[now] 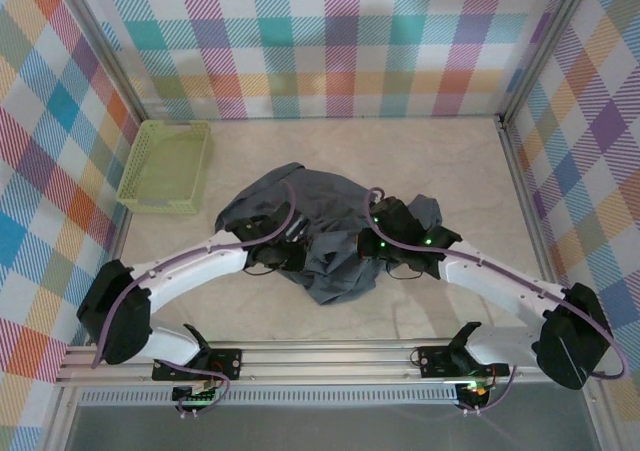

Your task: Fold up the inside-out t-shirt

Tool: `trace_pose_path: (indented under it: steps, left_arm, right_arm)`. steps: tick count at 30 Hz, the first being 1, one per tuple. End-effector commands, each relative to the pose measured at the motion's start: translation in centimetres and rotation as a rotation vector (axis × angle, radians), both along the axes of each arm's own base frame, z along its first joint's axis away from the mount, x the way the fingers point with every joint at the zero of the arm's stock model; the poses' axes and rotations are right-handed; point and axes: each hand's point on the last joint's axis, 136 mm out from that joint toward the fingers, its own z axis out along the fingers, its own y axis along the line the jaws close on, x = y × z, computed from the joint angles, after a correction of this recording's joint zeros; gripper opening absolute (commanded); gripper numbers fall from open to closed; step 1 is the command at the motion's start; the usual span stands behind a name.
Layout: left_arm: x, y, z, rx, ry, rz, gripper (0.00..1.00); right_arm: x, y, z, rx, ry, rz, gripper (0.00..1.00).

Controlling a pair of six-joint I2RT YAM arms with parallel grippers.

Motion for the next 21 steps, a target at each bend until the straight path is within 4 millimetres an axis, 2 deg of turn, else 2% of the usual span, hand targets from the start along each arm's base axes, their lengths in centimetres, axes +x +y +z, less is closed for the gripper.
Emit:
trace_pose_path:
  steps: [1,3,5,8,11,14,21]
  left_arm:
    - [0.6,1.4,2.2,-0.046,-0.099,0.211,0.31]
    - [-0.4,0.5,3.4,-0.091,-0.152,0.225,0.34]
    - [-1.5,-1.2,4.1,-0.183,-0.196,0.196,0.38]
    - [-2.1,-3.1,3.0,-0.251,-0.167,0.166,0.42]
    - [-1.8,-5.2,2.1,-0.258,-0.13,0.136,0.4]
    - [-0.9,-7.3,2.0,-0.317,-0.129,0.14,0.4]
    - [0.7,-8.2,0.8,-0.277,-0.134,0.186,0.38]
  right_arm:
    - [0.6,1.9,1.7,0.091,-0.015,0.031,0.0]
    - [0.6,2.3,1.7,0.107,-0.008,0.029,0.0]
    - [0.8,2.4,1.7,0.113,-0.006,0.024,0.0]
    - [1.1,2.6,1.8,0.119,-0.01,0.018,0.0]
    - [1.2,2.6,1.9,0.124,-0.014,0.016,0.0]
    - [1.1,2.4,2.0,0.123,-0.018,0.01,0.0]
    - [0.7,2.1,1.6,0.128,-0.015,0.004,0.0]
